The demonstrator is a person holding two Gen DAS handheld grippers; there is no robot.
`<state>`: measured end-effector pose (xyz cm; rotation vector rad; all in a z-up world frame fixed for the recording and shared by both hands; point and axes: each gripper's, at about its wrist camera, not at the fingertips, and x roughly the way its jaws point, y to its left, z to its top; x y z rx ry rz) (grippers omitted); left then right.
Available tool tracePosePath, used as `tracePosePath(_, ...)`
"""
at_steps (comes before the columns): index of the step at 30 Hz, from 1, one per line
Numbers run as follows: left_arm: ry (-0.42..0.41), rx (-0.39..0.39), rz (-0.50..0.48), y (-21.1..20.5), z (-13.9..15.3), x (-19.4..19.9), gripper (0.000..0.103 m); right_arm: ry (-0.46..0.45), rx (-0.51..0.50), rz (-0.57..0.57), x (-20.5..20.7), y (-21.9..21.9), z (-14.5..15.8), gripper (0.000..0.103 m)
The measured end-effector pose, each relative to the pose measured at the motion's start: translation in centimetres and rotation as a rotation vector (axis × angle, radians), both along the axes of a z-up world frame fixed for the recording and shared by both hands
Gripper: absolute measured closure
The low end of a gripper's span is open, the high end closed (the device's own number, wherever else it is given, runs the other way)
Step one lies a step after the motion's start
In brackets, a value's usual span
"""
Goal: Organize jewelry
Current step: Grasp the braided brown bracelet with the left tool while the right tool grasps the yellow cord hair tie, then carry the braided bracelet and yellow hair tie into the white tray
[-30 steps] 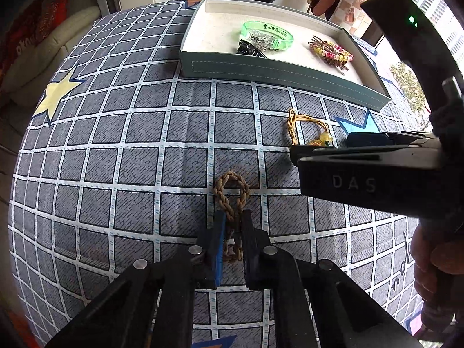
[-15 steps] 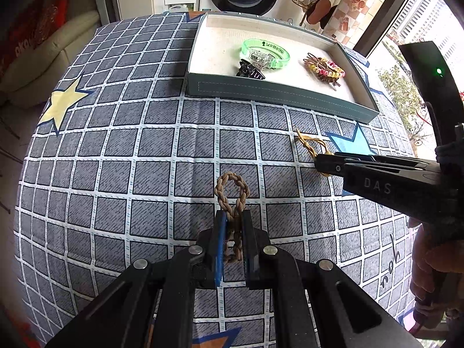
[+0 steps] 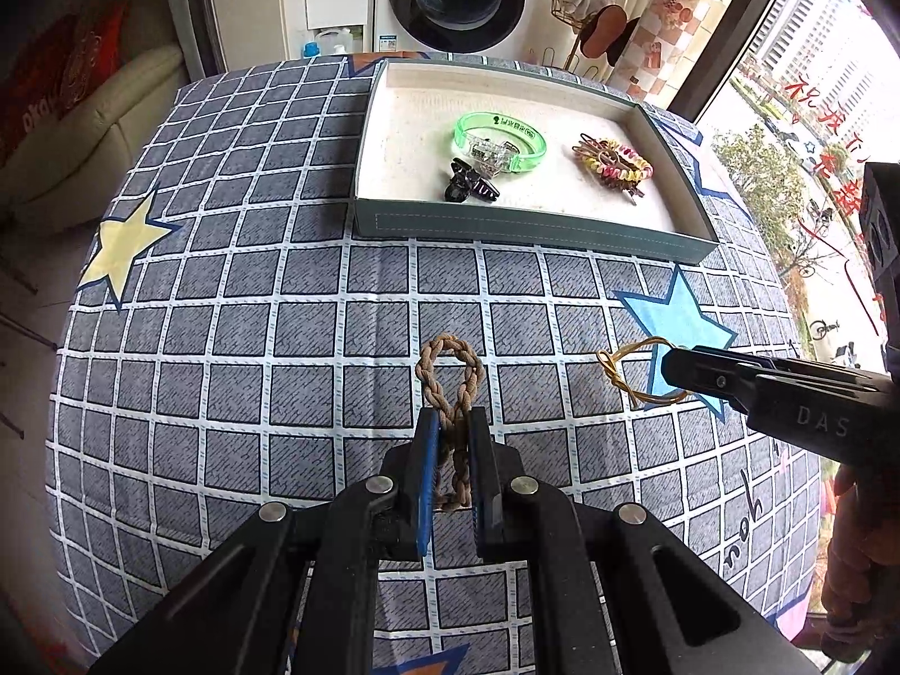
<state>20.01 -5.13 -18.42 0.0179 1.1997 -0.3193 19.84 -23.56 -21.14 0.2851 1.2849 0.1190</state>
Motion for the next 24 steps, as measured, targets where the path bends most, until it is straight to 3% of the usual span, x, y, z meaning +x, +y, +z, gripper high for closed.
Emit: tracePosePath(24,-0.07,-0.003,-0.021,-1.7,2.7,4.6,0.08,-0.07,0.067,-0.085,2.5,-4.2,4.5,0.077)
